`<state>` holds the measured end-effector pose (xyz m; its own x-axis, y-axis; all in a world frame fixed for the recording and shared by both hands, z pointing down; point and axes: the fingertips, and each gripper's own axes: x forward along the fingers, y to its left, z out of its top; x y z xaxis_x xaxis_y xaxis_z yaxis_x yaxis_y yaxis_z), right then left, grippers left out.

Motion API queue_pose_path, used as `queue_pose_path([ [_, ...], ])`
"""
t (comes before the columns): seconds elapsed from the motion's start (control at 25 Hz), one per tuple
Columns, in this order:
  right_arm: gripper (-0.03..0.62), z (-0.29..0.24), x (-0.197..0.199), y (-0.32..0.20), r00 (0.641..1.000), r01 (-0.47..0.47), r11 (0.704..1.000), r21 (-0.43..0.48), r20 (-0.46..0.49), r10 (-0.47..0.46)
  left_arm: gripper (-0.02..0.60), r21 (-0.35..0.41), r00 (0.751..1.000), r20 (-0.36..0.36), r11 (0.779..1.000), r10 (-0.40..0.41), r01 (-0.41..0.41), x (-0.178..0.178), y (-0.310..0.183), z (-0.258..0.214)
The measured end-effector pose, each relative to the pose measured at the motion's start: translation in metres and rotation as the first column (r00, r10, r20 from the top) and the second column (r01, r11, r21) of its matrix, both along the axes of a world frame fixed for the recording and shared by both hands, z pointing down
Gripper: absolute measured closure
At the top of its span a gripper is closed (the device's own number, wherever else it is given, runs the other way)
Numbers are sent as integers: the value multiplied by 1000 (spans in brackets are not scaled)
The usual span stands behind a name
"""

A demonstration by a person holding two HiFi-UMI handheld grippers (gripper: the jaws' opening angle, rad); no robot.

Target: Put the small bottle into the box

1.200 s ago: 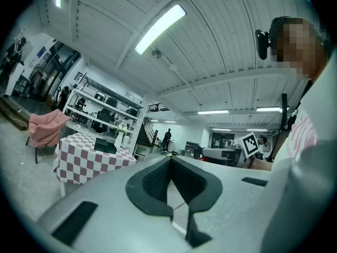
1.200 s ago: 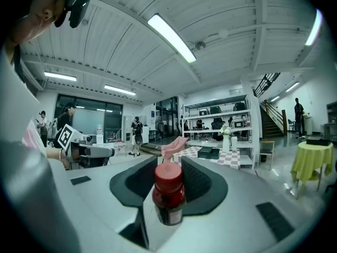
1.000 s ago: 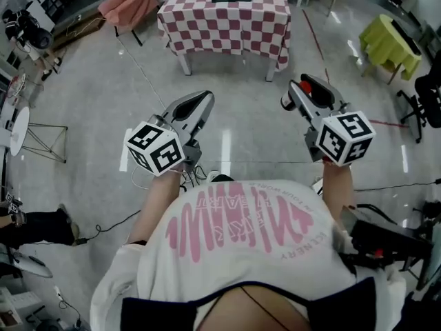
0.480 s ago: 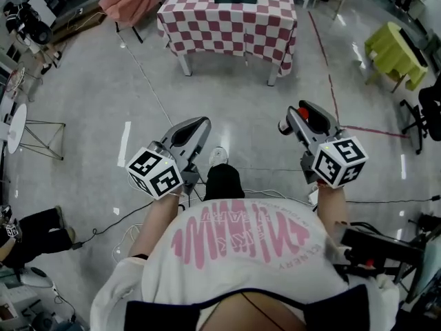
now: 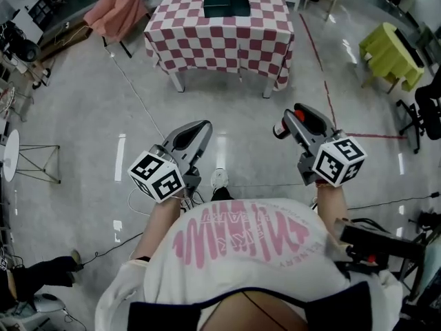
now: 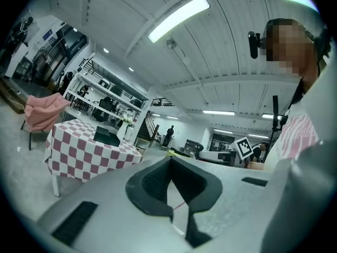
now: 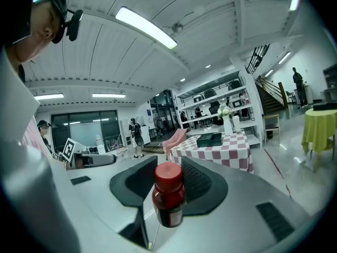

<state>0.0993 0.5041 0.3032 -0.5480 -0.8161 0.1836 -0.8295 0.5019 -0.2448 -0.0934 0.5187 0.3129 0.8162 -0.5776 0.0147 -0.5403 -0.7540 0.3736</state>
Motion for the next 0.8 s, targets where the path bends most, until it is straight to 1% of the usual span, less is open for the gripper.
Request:
queue_pose_path([
  [0.08, 451, -11, -7, -30, 999, 4, 1000, 10, 38, -4, 574, 15, 1000, 6, 1000, 13, -13, -6, -28, -10],
  [0.16, 451, -21, -17, -59, 999, 2, 1000, 23, 53, -4, 574, 29, 1000, 9, 999, 15, -16, -17, -57, -19],
  [0.4, 451, -38, -47, -135, 1000, -2, 999, 51, -6, 2, 574, 75, 999, 28, 997, 18, -20, -45, -141, -45],
  [0.48, 451, -41, -54, -154, 1000, -5, 998, 64, -15, 6, 574, 85, 999, 32, 996, 29, -32, -51, -162, -48],
  [0.68, 450, -44, -74, -196, 1000, 10, 997, 78, 27, -12, 574, 106, 999, 24, 993, 46, -48, -62, -201, -50],
  [0.8, 451, -43, -83, -215, 1000, 16, 997, 76, 23, -18, 574, 112, 998, 15, 992, 61, -62, -67, -219, -49],
])
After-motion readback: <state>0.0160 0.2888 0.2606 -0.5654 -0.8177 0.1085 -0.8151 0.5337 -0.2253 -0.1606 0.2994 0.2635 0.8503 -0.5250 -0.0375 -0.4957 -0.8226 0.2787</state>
